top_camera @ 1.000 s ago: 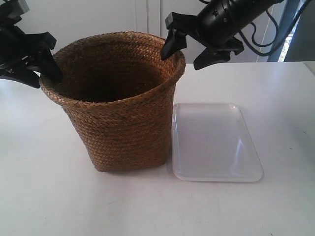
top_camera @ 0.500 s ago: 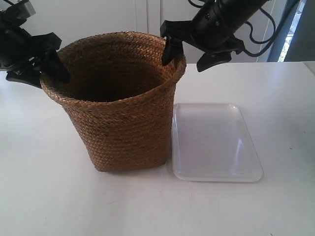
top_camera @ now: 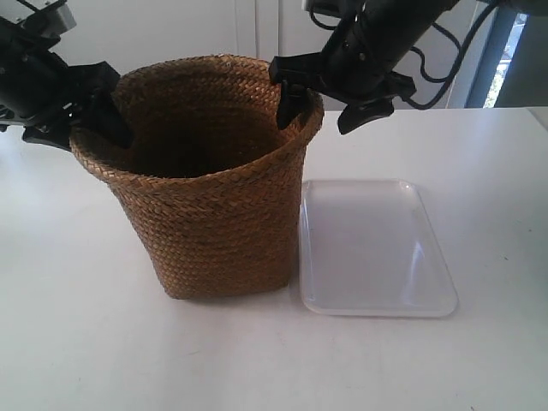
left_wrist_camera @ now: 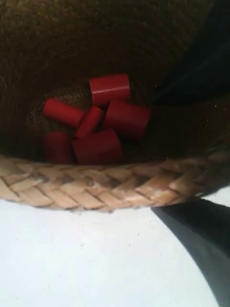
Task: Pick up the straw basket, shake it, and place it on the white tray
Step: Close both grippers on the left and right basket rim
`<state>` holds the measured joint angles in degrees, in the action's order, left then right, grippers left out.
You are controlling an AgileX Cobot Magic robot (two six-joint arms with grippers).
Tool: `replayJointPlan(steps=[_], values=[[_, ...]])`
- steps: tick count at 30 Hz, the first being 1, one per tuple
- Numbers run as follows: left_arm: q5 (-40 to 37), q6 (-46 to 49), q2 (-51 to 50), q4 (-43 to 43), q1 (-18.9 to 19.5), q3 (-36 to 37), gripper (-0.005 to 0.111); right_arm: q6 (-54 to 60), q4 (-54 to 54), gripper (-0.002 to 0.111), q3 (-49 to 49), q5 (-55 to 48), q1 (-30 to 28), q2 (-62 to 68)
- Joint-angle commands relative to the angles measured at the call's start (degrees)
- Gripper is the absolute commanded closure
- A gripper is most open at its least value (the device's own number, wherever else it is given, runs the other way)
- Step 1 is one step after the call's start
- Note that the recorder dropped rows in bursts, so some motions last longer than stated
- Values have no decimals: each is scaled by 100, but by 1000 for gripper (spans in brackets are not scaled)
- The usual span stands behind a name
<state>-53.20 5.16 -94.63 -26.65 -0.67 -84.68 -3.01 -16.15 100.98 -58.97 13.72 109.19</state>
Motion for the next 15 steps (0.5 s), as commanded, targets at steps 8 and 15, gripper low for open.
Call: replayJointPlan(steps=[8, 15], values=[[-55, -39, -9, -17, -14, -41, 46, 33, 12, 34, 37, 11, 50, 37], [-55, -79, -9, -28, -14, -41, 67, 33, -27, 53, 37, -324, 50, 37]])
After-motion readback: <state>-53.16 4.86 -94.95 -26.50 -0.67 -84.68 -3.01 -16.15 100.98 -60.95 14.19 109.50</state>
